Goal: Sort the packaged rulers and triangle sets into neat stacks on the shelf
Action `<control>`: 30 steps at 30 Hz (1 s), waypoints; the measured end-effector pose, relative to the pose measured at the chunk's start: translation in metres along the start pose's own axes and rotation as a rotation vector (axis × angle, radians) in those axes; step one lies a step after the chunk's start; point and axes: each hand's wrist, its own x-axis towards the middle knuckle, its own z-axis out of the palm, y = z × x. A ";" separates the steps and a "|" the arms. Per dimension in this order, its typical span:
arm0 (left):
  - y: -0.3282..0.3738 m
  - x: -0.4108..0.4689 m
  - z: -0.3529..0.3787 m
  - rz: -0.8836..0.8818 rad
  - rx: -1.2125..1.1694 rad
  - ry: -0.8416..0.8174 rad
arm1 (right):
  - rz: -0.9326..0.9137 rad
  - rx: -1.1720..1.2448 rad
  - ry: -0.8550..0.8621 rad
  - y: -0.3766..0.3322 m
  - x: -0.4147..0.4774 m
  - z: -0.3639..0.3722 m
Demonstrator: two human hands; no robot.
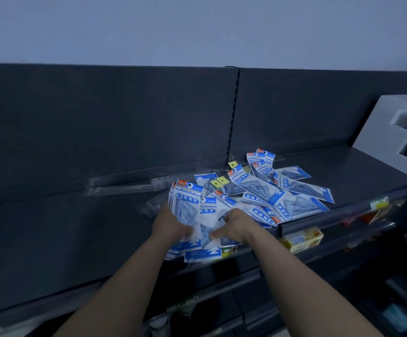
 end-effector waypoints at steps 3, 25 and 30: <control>-0.019 0.016 0.000 -0.012 0.021 0.020 | -0.035 0.128 -0.019 0.004 0.001 0.003; 0.037 0.030 -0.058 0.186 -0.184 -0.054 | -0.236 0.702 0.177 -0.041 -0.006 -0.004; 0.063 0.030 -0.042 0.252 -0.250 -0.075 | -0.234 0.716 0.296 -0.034 -0.011 -0.026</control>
